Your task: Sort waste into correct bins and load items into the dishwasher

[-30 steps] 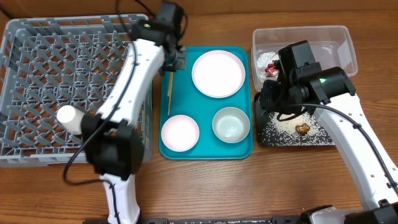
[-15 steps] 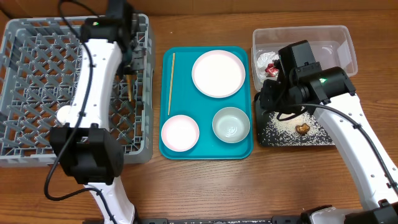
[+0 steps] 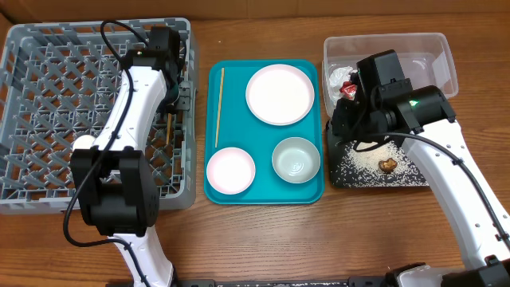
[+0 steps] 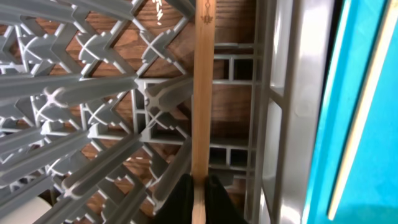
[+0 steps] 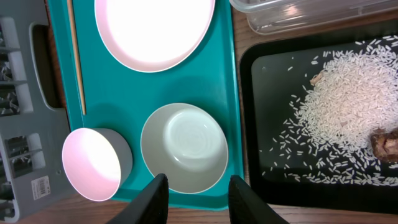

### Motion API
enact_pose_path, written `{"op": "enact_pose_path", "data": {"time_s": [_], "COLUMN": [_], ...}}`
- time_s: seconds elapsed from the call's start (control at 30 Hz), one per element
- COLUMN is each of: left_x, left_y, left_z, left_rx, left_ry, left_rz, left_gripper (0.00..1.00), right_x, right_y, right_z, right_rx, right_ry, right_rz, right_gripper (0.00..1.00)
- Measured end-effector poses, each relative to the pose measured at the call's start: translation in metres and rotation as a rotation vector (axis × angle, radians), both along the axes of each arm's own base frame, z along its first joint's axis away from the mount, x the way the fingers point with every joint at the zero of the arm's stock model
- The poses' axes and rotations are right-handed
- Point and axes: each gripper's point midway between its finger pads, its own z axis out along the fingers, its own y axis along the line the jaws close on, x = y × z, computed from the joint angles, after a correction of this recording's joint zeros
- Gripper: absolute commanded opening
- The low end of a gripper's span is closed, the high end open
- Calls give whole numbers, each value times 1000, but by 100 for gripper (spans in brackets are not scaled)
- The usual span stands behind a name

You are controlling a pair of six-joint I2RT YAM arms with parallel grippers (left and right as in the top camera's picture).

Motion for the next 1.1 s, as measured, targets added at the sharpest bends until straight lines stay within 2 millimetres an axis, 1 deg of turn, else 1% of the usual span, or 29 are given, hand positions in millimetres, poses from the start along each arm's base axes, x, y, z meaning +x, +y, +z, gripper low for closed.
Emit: {"op": "enact_pose_path", "data": {"time_s": [0.1, 0.13, 0.3, 0.37, 0.4, 0.43, 0.47, 0.57, 0.6, 0.63, 0.7, 0.73, 0.8, 0.83, 0.9, 1.0, 1.1], "left_x": [-1, -3, -17, -18, -14, -7, -2, 7, 9, 10, 12, 11, 11, 12, 15, 23, 26], "left_y": [0, 0, -7, -13, -17, -23, -30, -53, -63, -72, -93, -105, -120, -125, -134, -133, -125], "left_z": [-4, -5, -7, 0, 6, 14, 23, 49, 58, 65, 71, 70, 62, 56, 35, -3, -41], "left_rx": [-1, -1, -41, -76, -99, -130, -165, -248, -266, -276, -282, -274, -252, -242, -214, -183, -159], "left_ry": [4, 9, 70, 77, 64, 36, 6, -75, -102, -122, -144, -146, -135, -130, -100, -52, 6], "left_rz": [-1, -2, -9, -15, -19, -30, -41, -85, -109, -132, -175, -192, -211, -214, -206, -160, -118], "left_gripper": [9, 9, 16, 17, 19, 21, 22, 29, 32, 38, 43, 48, 48, 47, 44, 38, 37], "right_x": [1, 1, 1, 1, 1, 1, 1, 1, 1, 1, 1, 1, 2, 2, 2, 2, 2], "right_y": [0, 0, 0, 0, 0, 0, 0, 1, 0, 0, 1, 0, 0, 1, 1, 1, 1], "right_z": [0, 0, 0, 0, 0, 0, 1, 1, 1, 1, 1, 1, 1, 1, 1, 1, 1], "right_rx": [1, 1, 1, 1, 1, 1, 2, 2, 2, 2, 2, 2, 2, 3, 1, 3, 3], "right_ry": [-3, -3, -3, -3, -3, -4, -6, -7, -7, -7, -6, -6, -7, -8, -10, -10, -10], "right_rz": [0, 0, 0, 0, 0, 0, 0, 0, 0, 0, 0, 0, -1, 0, 5, 1, 1], "right_gripper": [33, 33, 34, 34, 34, 34, 37, 38, 38, 39, 44, 48, 56, 65, 68, 73, 73]}}
